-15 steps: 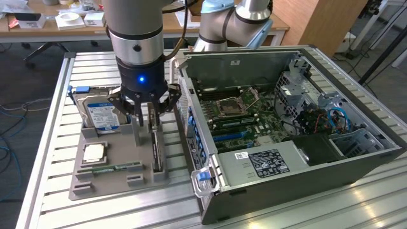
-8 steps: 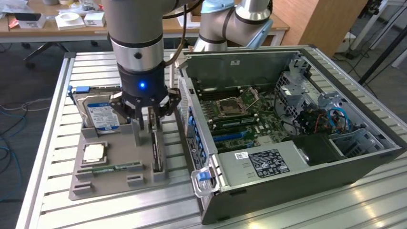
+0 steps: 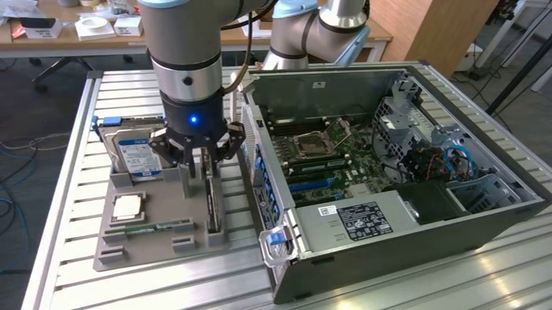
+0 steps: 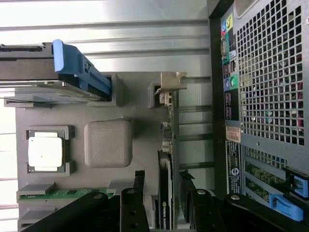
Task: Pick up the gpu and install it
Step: 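Pick up the gpu and move the gpu toward the slot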
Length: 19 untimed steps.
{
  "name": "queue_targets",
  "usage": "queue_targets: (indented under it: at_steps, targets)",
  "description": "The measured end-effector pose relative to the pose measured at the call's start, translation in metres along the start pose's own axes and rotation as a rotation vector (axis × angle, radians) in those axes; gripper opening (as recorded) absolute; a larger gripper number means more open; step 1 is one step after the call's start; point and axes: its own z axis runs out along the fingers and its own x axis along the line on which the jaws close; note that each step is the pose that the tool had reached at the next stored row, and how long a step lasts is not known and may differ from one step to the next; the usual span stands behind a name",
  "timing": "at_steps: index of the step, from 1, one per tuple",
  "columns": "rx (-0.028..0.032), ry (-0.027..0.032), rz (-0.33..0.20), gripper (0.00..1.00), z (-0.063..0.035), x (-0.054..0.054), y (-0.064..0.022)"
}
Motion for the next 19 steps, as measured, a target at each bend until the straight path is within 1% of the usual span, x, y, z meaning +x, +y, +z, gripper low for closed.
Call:
queue_targets:
  at_steps: [4,5,13,19]
  targets:
    - [0.0004,0.0011,0.0,0.42,0.0001,-0.0013,-0.0016]
    - [0.0042,0.0079,0.0,0.42,-0.0001,-0.0067,-0.0084]
    - [0.0042,0.0079,0.0,0.42,0.0001,-0.0067,-0.0084]
    - [0.0042,0.0078,0.0,0.42,0.0048,-0.0066,-0.0086]
